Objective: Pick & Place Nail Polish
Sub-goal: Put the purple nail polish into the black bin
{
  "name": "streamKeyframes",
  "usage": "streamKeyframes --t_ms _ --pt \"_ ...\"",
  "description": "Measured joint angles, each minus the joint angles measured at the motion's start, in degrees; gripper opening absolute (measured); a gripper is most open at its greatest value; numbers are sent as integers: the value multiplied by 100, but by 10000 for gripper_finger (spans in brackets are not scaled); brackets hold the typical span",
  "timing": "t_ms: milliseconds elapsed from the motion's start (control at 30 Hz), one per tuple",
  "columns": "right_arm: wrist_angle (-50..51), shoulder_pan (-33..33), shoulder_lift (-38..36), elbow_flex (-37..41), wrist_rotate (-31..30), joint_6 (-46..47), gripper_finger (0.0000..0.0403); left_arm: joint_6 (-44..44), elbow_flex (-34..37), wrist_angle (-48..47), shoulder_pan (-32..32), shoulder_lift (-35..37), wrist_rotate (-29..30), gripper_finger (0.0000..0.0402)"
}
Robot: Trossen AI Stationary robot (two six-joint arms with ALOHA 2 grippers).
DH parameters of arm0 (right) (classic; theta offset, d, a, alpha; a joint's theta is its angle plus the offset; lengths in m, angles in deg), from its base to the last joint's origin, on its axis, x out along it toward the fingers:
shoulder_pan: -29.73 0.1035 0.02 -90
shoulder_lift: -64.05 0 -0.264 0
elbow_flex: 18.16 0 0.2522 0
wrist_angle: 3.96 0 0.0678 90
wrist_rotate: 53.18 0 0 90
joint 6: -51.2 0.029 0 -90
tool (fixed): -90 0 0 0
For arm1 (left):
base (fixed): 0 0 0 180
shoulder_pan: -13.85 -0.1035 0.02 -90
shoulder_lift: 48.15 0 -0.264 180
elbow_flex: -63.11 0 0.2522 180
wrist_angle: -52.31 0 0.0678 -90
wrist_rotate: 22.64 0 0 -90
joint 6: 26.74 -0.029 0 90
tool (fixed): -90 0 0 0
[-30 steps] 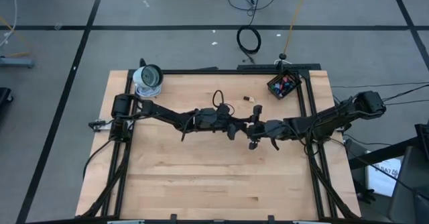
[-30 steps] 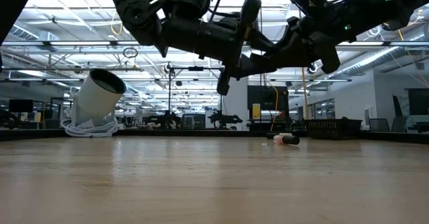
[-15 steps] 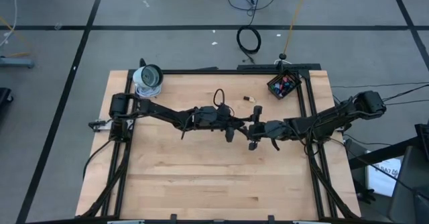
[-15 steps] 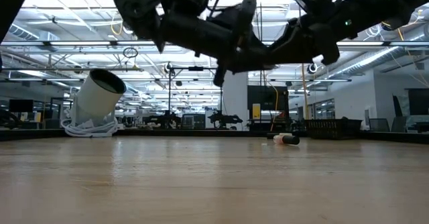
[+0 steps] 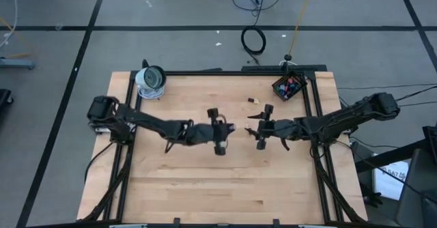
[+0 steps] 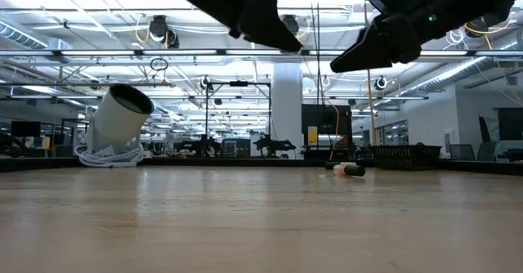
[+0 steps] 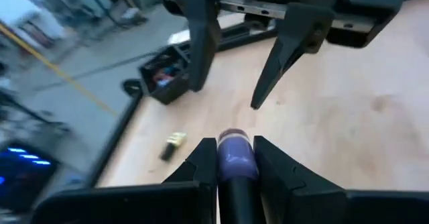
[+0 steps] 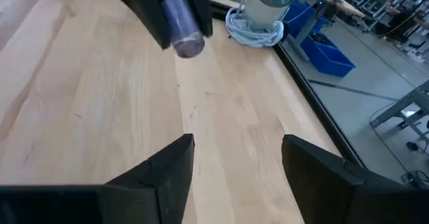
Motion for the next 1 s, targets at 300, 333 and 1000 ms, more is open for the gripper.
streamKeyframes --t_ms 300,333,1000 --pt "53 0 -81 55 0 116 195 -770 2 -481 907 4 2855 52" --pt "53 0 -81 57 2 127 193 -1021 0 -473 1002 4 3326 52" --pt "18 0 -81 59 0 130 181 1357 11 -2798 221 7 3317 52"
